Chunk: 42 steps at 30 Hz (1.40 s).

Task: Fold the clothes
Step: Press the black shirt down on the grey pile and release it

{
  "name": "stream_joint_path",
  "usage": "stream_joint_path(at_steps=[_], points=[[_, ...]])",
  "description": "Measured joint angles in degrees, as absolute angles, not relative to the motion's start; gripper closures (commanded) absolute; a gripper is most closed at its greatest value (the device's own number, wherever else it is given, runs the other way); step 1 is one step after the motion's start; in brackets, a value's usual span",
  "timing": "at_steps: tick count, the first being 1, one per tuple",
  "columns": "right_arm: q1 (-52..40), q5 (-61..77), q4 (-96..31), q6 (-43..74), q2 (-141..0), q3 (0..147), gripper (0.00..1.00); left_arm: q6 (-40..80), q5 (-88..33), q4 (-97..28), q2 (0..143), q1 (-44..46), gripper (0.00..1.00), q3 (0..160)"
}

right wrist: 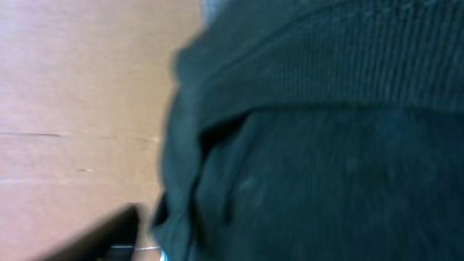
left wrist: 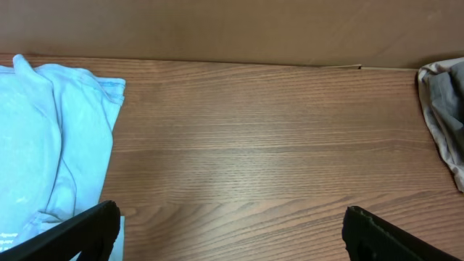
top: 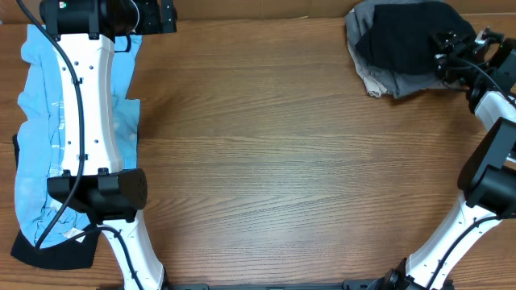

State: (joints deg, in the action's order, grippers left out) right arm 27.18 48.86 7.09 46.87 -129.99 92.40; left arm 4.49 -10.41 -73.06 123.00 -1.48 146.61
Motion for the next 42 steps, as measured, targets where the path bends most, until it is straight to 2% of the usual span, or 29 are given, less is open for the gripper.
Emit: stream_joint_path(at_steps=[9, 17, 21, 24, 32, 37, 42], points=[[30.20, 50.50, 1.52, 43.83, -130.15, 93.56, 0.00, 5.32, -10.41, -72.97, 124.77, -0.45, 0.00, 146.61], [32.62, 43.31, -24.67, 30.85, -120.84, 93.60, 0.00, 5.80, -10.41, -71.94, 126.34, -0.34, 0.00, 146.61], [31.77, 37.78, -30.15, 23.16, -113.69, 93.69, 0.00, 5.82, -10.41, -71.59, 126.34, -0.34, 0.00, 146.61], [30.06, 34.39, -29.32, 17.91, -110.21, 93.91, 0.00, 5.82, -10.41, -71.33, 126.34, -0.34, 0.00, 146.61], [18.85, 12.75, -14.72, 11.14, -110.72, 94.19, 0.00, 5.82, -10.39, -70.46, 126.34, -0.19, 0.00, 146.61], [12.62, 0.08, -2.59, 8.82, -115.50, 94.41, 0.00, 5.80, -8.32, -70.26, 126.34, 0.69, 0.00, 146.61], [11.92, -5.23, 7.42, 8.78, -123.52, 94.45, 0.00, 5.82, -7.14, -70.28, 126.34, 1.06, 0.00, 146.61]])
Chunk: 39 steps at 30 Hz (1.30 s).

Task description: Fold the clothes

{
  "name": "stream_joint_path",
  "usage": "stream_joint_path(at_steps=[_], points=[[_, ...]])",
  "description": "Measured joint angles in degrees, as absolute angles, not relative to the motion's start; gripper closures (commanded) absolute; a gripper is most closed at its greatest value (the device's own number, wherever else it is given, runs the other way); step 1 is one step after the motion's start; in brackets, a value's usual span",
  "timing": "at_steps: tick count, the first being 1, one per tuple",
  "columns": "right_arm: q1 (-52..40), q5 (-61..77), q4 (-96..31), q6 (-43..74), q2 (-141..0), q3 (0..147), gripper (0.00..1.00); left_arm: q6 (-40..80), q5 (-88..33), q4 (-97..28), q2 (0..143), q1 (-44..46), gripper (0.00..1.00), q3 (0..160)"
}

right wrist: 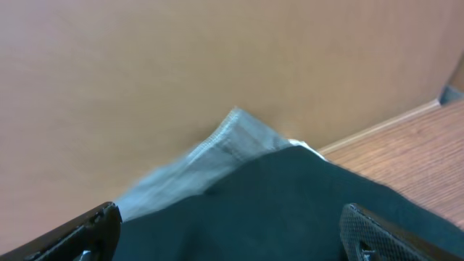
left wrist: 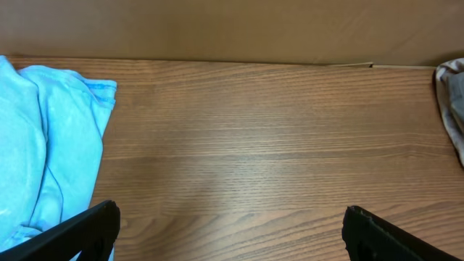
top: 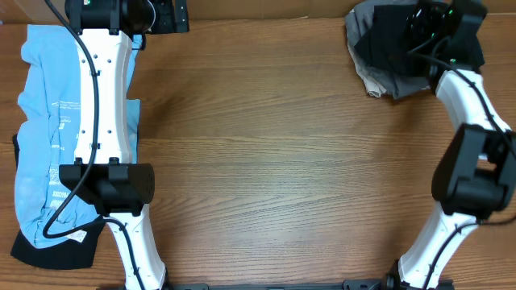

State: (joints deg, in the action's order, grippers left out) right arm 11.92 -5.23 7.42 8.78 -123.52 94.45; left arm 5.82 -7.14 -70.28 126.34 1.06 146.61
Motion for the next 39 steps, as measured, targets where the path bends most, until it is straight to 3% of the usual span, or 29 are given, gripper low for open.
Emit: stream_joint_path(at_steps=[6, 17, 28, 39], points=[[13.15, -7.77, 14.48, 7.14, -133.84, 94.50, 0.00, 5.80, -6.57, -70.96, 126.34, 1.06, 0.00, 146.61], [13.19, -7.40, 8.01, 8.01, -139.52, 99.35, 0.00, 5.74, -6.57, -72.07, 126.34, 1.06, 0.00, 146.61], [13.39, -4.51, -23.81, 8.40, -135.83, 123.72, 0.00, 5.72, -6.55, -72.20, 126.34, 1.06, 0.00, 146.61], [12.64, -1.63, -50.13, 8.40, -110.21, 142.45, 0.00, 5.58, -6.52, -72.20, 126.34, 1.06, 0.00, 146.61]])
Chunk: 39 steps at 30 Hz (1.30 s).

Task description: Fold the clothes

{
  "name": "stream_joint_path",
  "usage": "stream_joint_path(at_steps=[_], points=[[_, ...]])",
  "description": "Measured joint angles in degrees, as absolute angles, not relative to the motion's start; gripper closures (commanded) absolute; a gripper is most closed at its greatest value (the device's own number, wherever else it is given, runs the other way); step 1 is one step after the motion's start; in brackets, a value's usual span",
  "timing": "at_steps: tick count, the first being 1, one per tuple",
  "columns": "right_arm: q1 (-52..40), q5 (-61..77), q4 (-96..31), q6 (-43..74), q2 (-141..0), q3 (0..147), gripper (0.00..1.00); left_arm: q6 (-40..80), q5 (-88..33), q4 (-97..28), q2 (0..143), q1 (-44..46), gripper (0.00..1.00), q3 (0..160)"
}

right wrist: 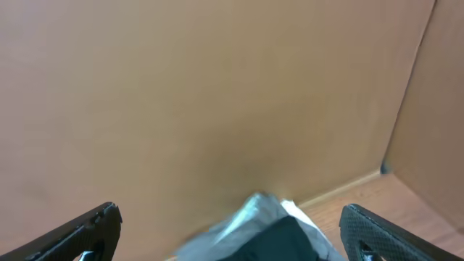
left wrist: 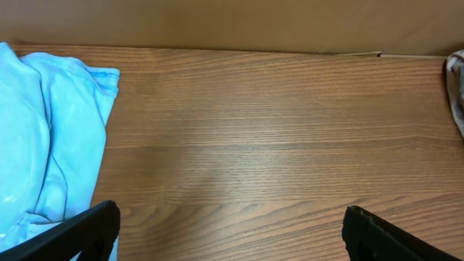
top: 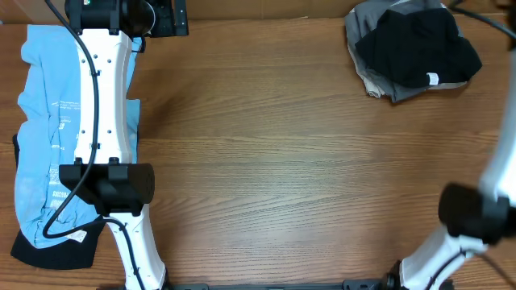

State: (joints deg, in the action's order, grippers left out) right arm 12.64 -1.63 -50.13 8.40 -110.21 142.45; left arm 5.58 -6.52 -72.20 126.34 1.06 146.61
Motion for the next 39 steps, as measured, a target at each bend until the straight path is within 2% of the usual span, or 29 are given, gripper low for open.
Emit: stream_joint_path(at_steps=[8, 17, 28, 33, 39], points=[[11.57, -0.21, -60.60, 8.38, -97.25, 143.31, 0.00, 5.58, -6.50, -72.20, 126.34, 1.06, 0.00, 146.61], [11.60, -0.71, -62.22, 8.36, -97.62, 143.17, 0.00, 5.58, -6.50, -72.20, 126.34, 1.06, 0.00, 146.61], [11.46, -1.98, -73.23, 12.21, -97.34, 141.97, 0.00, 5.58, -6.50, -72.23, 126.34, 1.06, 0.00, 146.61], [8.95, -2.35, -70.91, 16.58, -92.62, 133.38, 0.00, 5.58, -6.35, -72.20, 126.34, 1.06, 0.00, 146.61], [5.21, -2.37, -55.75, 18.22, -79.92, 112.38, 0.00, 5.58, -6.31, -72.23, 126.34, 1.06, 0.00, 146.61]])
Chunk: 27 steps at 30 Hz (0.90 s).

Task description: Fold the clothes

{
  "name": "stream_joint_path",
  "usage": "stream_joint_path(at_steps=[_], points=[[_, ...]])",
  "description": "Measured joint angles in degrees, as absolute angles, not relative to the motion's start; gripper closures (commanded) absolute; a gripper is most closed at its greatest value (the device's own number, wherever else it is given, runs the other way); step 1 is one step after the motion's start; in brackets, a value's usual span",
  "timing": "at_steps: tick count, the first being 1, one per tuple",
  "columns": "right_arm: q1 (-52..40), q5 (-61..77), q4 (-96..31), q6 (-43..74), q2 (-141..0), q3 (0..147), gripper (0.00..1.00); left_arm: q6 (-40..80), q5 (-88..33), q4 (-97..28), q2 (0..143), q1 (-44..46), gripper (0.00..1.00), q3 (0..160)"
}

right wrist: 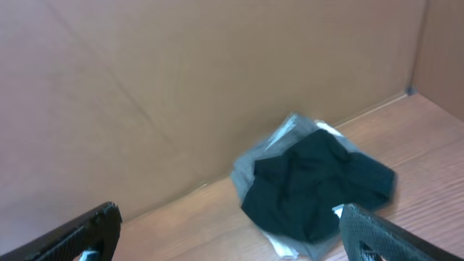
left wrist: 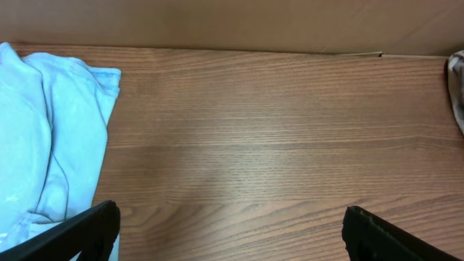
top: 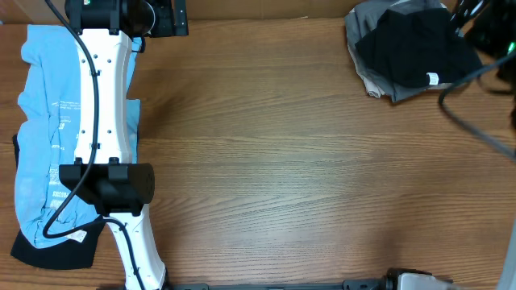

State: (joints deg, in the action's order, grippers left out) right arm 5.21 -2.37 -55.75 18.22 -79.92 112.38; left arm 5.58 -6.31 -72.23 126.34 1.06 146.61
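Observation:
A crumpled black garment (top: 415, 47) lies on grey cloth (top: 367, 72) at the table's far right corner; the right wrist view shows the pile (right wrist: 312, 185) from well above. A light blue shirt (top: 40, 121) is spread along the left edge over a black garment (top: 56, 250); its hem (left wrist: 51, 138) shows in the left wrist view. My left gripper (left wrist: 228, 228) hangs open over bare wood by the far left corner. My right gripper (right wrist: 228, 232) is open and empty, raised clear of the pile; in the overhead view only a dark blur at the top right edge marks that arm.
Brown cardboard walls (right wrist: 181, 87) stand behind the table's far edge and on the right side. My left arm (top: 101, 105) stretches along the left side over the blue shirt. The wooden tabletop (top: 282, 161) spans the middle.
My right gripper has drawn back: its view held mostly cardboard wall with a sliver of the pile, and now shows the whole black-and-grey pile from a distance. Left arm unchanged.
At first my right gripper was pressed close on the black garment at the far right. Later it was lifted above the pile, open and empty, then higher facing the wall, now farther back. The pile stayed put. My left gripper shifted slightly right early, then held still.

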Motion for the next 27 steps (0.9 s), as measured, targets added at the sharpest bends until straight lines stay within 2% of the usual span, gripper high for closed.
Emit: stream_joint_path(at_steps=[15, 23, 27], points=[[-0.10, -2.39, -20.78, 19.49, -39.18, 47.62, 0.00, 5.56, -6.15, -72.29, 126.34, 1.06, 0.00, 146.61], [-0.12, -2.39, -1.34, 21.52, -22.52, 21.32, 0.00, 5.56, -6.13, -72.23, 126.34, 1.06, 0.00, 146.61], [-0.69, -3.25, 2.59, 22.90, -17.80, 13.26, 0.00, 5.56, -6.13, -72.25, 126.34, 1.06, 0.00, 146.61]])
